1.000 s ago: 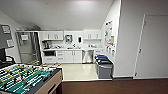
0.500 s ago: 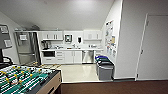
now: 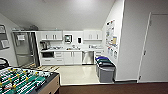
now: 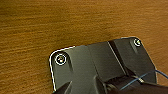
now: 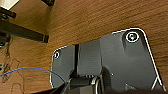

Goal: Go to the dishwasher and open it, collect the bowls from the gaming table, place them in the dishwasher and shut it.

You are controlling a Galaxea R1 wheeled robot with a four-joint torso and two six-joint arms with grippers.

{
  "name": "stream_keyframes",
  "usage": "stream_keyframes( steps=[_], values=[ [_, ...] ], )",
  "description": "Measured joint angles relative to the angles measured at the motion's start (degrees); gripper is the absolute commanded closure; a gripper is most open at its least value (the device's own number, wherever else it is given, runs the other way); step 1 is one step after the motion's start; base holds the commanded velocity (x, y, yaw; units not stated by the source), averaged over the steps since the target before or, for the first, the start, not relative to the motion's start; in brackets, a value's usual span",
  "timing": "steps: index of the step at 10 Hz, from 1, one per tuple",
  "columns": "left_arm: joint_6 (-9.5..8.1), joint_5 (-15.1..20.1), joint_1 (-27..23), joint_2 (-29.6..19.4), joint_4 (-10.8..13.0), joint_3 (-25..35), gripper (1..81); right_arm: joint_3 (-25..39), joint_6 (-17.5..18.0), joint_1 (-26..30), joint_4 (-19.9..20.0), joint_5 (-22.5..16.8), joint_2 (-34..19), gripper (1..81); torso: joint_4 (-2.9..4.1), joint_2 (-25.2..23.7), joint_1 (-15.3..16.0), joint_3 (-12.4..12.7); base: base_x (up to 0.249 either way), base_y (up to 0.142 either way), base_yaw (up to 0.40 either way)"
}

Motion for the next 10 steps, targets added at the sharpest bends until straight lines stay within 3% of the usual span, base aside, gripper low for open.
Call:
stream_keyframes(
  steps=[10],
  values=[
    [-0.02, 0.0, -0.2, 0.2, 0.0, 0.0, 1.0, -0.1, 0.0, 0.3, 0.0, 0.3, 0.2, 1.0, 0.00, 0.0, 0.0, 0.0, 0.207, 0.000, 0.000]
  ],
)
